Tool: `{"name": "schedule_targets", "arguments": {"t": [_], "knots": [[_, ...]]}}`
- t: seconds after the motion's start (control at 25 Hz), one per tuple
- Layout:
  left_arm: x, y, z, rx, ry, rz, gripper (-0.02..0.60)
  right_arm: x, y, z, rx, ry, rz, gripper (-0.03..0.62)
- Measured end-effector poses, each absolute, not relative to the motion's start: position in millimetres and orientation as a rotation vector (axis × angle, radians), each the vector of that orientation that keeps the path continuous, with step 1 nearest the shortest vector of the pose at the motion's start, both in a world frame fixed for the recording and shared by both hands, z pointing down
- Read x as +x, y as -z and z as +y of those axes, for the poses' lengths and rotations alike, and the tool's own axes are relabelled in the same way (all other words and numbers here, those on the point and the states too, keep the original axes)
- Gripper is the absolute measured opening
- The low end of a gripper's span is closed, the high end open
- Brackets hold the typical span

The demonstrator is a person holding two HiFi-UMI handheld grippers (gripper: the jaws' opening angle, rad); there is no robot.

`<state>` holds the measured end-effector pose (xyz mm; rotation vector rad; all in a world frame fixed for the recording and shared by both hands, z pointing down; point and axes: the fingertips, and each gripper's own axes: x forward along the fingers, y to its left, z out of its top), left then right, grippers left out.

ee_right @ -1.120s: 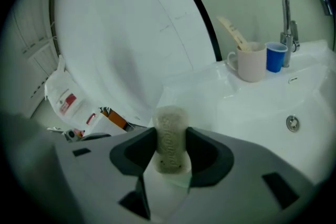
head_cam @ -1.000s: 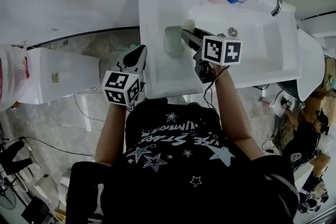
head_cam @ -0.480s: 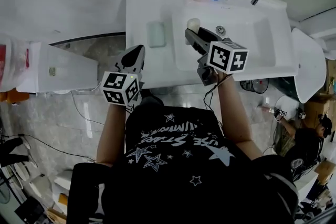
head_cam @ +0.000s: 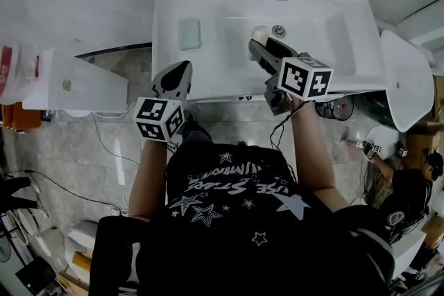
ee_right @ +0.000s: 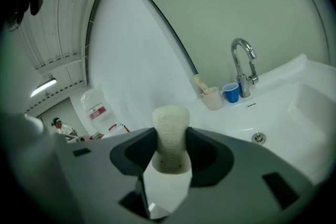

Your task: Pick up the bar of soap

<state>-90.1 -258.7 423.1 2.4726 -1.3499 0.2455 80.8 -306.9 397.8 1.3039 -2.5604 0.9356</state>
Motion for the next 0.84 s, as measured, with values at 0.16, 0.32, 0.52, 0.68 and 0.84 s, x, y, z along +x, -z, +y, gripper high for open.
{"name": "schedule_targets", "arguments": {"t": [0.16, 0.32, 0.52, 0.68, 0.84], "knots": [[-74, -423, -239, 2.458, -0.236, -1.389, 0.009, 104, -403, -287, 1.296, -0.934, -2.562, 0.186], [-44, -420, -198, 2.450, -0.242, -1.423, 0.008, 138, -403, -253, 1.282, -0.926, -2.575, 0.184], [-23, -427, -157, 2.424, -0.260, -1.451, 0.009, 159, -409, -220, 1.256, -0.925, -2.584, 0.186], [-8, -433, -135, 2.401, -0.266, -1.462, 0.008, 174, -418, -203, 1.263, -0.908, -2.580, 0.184], [10, -435, -120, 2.396, -0.274, -1.465, 0.008, 190, -428, -189, 1.270, -0.919, -2.565, 0.184]]}}
